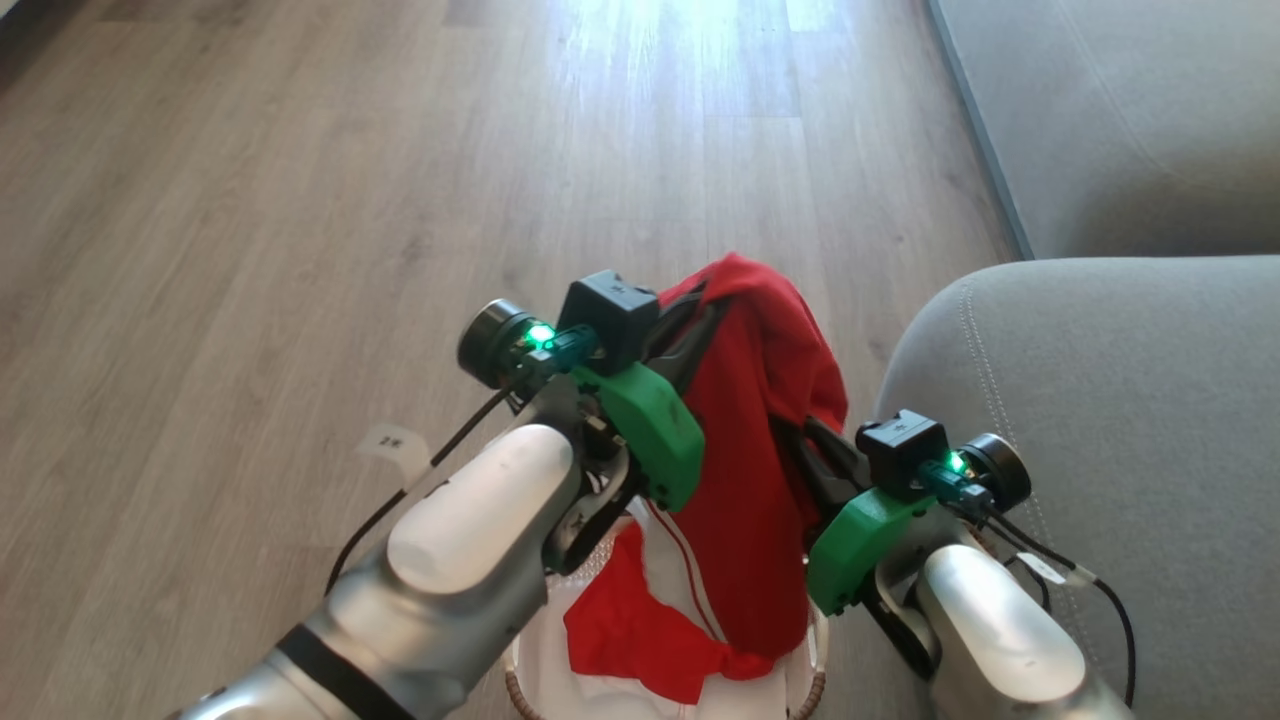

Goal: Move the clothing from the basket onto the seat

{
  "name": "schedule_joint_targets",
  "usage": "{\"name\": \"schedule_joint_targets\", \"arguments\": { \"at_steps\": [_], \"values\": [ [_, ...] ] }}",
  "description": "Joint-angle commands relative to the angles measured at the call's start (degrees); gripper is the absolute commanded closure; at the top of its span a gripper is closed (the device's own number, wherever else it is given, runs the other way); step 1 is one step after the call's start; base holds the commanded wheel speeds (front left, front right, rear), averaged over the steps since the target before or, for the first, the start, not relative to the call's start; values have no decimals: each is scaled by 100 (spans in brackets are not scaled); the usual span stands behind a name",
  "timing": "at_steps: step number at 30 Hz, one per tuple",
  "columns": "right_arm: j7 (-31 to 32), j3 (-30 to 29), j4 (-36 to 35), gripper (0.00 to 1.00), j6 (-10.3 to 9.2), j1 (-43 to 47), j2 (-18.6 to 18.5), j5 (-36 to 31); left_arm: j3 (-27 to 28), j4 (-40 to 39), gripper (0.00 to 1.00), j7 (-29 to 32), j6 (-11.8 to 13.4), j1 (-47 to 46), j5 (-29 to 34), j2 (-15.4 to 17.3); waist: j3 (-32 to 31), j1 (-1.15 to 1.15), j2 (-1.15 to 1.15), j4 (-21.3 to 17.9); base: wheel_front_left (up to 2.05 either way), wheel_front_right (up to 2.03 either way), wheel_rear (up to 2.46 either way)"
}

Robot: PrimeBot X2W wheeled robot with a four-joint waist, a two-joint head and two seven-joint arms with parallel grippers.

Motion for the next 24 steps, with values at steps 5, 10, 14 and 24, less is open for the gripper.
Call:
{"name": "schedule_joint_targets", "arguments": {
  "at_steps": [5,10,14,24],
  "values": [
    [-37,-240,-235,100,-2,-240,33,-137,341,53,0,-232,21,-153,-104,181,73,0,0,-209,0,0,0],
    [-37,-631,-262,100,-2,-299,33,-365,425,182,0,-471,71,-2,-189,202,129,0,0,-430,0,0,0],
    [-37,-997,-316,100,-2,-339,33,-609,426,272,0,-589,80,129,-244,201,182,0,0,-643,0,0,0],
    [-37,-1567,-436,100,-2,-418,33,-1179,285,456,0,-780,36,458,-317,172,349,0,0,-1406,0,0,0]
  ]
}}
